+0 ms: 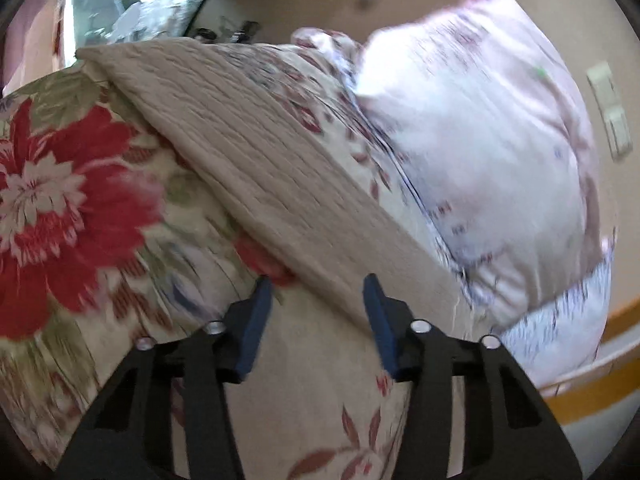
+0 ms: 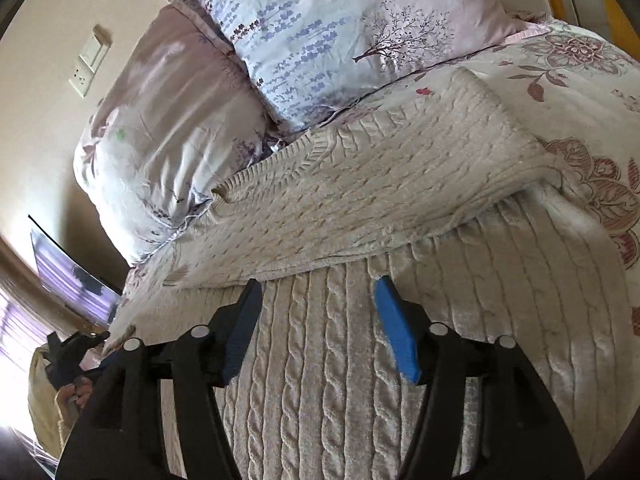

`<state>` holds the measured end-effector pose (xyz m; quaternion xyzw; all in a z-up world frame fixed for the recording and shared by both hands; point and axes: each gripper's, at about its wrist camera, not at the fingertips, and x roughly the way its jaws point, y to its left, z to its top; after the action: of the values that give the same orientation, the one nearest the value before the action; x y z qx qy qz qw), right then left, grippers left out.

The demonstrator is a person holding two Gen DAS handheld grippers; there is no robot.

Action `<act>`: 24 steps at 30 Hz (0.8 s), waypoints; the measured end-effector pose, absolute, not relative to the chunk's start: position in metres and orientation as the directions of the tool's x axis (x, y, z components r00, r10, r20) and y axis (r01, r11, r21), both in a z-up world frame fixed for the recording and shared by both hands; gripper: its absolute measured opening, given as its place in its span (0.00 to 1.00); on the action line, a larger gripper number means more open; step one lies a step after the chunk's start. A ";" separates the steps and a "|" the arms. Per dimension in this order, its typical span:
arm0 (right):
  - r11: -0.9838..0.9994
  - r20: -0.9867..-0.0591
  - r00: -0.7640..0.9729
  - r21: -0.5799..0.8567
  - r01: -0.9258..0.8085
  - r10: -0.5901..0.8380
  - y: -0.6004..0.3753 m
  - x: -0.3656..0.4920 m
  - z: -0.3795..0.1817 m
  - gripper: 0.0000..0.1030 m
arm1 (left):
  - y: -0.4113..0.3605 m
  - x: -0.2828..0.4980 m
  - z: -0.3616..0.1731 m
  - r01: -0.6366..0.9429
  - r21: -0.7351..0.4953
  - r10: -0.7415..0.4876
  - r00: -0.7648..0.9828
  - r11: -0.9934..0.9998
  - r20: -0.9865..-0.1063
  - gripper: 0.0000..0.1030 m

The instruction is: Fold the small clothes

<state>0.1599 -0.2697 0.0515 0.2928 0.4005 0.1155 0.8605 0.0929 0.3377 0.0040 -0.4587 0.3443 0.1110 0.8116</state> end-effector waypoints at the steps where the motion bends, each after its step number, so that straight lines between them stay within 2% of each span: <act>1: 0.799 -0.621 0.651 0.600 0.036 0.436 -0.270 0.159 0.052 0.60 | 0.344 0.095 0.003 -0.505 -0.679 -0.129 0.744 0.532 -0.655 0.41; 2: 0.799 -0.622 0.649 0.601 0.036 0.438 -0.270 0.159 0.051 0.60 | 0.350 0.097 0.003 -0.513 -0.684 -0.118 0.750 0.518 -0.651 0.40; 6: 0.797 -0.621 0.648 0.603 0.036 0.441 -0.270 0.158 0.052 0.61 | 0.371 0.103 -0.003 -0.550 -0.704 -0.095 0.754 0.450 -0.650 0.23; 12: 0.792 -0.618 0.643 0.610 0.029 0.452 -0.269 0.159 0.052 0.63 | 0.390 0.102 -0.009 -0.560 -0.725 -0.103 0.759 0.401 -0.643 0.06; 17: 0.784 -0.612 0.642 0.620 0.027 0.462 -0.271 0.159 0.051 0.63 | 0.375 0.107 0.013 -0.494 -0.747 -0.096 0.803 0.446 -0.588 0.05; 24: 0.778 -0.607 0.643 0.627 0.027 0.467 -0.273 0.159 0.052 0.63 | 0.317 0.138 0.067 -0.308 -0.780 -0.182 0.865 0.545 -0.468 0.05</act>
<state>0.1587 -0.2728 0.0520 0.3070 0.4022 0.1290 0.8528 0.1380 0.3172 0.0674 -0.4756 0.2575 0.0375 0.8403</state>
